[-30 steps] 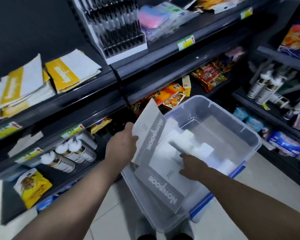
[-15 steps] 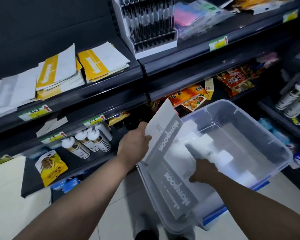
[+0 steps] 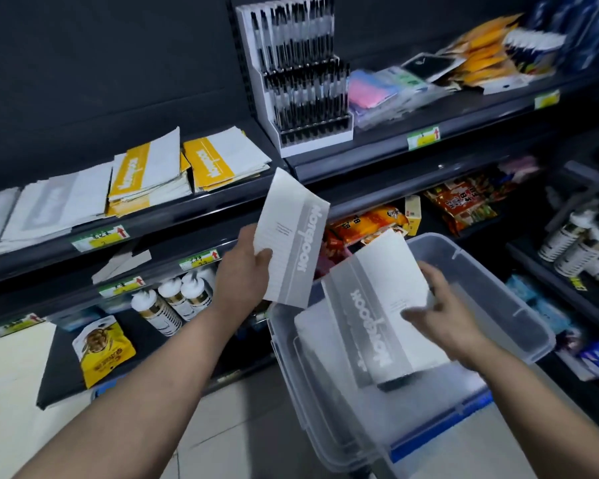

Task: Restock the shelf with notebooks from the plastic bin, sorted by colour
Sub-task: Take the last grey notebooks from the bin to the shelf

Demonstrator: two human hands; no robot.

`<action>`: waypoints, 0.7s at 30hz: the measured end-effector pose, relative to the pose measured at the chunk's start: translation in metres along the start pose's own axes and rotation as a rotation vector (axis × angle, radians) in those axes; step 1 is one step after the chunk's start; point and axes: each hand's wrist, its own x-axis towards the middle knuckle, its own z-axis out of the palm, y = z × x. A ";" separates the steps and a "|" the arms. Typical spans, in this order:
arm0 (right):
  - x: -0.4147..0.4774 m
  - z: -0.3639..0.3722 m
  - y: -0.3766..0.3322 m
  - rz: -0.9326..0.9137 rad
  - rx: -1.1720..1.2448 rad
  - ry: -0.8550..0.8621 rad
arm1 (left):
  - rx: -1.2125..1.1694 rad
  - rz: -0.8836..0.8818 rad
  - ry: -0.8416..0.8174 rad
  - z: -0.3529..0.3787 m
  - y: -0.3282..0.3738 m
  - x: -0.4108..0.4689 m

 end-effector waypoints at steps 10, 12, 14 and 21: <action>-0.050 0.078 -0.129 -0.457 -0.124 0.069 | -0.011 -0.055 0.172 -0.124 -0.066 -0.019; -0.058 0.106 -0.155 -0.495 -0.129 0.074 | -0.032 -0.064 0.213 -0.156 -0.090 -0.024; -0.069 0.138 -0.182 -0.538 -0.214 0.090 | -0.052 -0.096 0.261 -0.191 -0.120 -0.030; -0.100 0.223 -0.278 -0.726 -0.478 0.344 | 0.021 -0.144 0.356 -0.295 -0.213 -0.046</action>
